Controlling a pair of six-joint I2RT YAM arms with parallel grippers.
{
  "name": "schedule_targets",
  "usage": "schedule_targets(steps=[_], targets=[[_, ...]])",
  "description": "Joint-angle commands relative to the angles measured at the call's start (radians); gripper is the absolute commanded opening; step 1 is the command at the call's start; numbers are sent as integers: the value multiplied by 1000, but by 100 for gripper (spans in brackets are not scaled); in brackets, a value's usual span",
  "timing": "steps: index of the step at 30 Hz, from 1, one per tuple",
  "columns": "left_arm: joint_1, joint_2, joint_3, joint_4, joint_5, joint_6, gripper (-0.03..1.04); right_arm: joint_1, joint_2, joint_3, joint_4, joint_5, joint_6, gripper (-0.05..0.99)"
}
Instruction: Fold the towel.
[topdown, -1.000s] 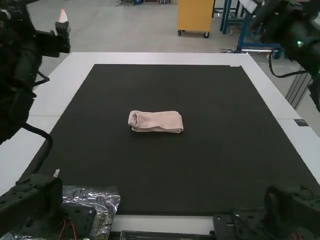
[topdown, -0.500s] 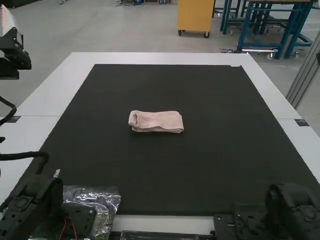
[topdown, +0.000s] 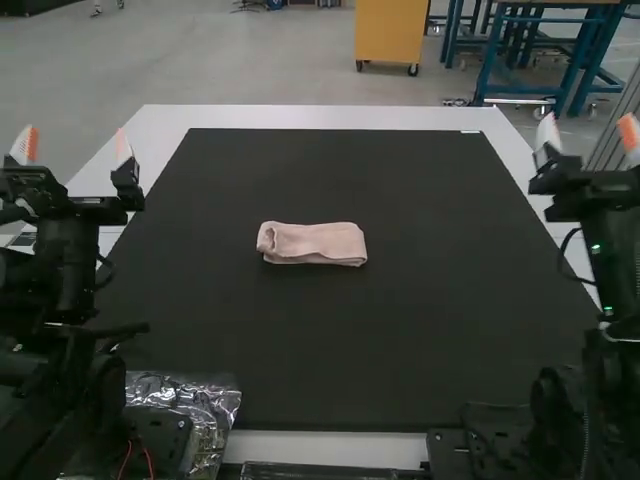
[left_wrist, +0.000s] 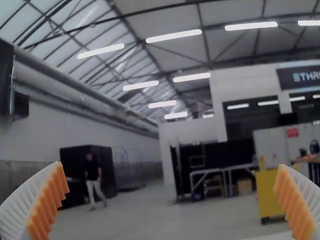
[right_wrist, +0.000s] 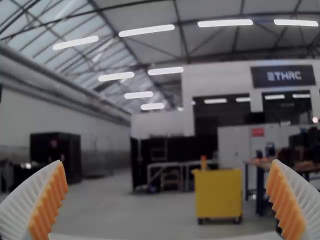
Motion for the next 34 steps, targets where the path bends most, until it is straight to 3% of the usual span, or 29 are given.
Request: schedule_targets(steps=[1,3,4,8,9,13,18,19,34], targets=[[8,-1,1,-80,-34,-23,97,-11,-6,-86,30,128,-157,91],[5,-1,-4,-163,-34,-102,97,-13,-6,-157,59,249,-193,91],[5,-1,-5,-209,-34,-133,97,-14,-8,-152,-39,290,-228,91],[5,-1,-5,-473,-30,-273,97,-17,-8,-154,-340,300,-202,91],[2,-1,-5,-527,-29,-290,97,-17,-8,-154,-397,298,-203,91],[8,-1,-5,-548,-29,-309,97,-16,-6,-154,-423,278,-213,91],[8,-1,-5,-548,-29,-309,97,-11,-8,-154,-477,45,-214,91],[8,-1,-5,-548,-29,-311,97,-10,-8,-154,-489,28,-214,91],[8,-1,-7,-548,-29,-309,97,-10,-6,-154,-489,27,-214,91]])
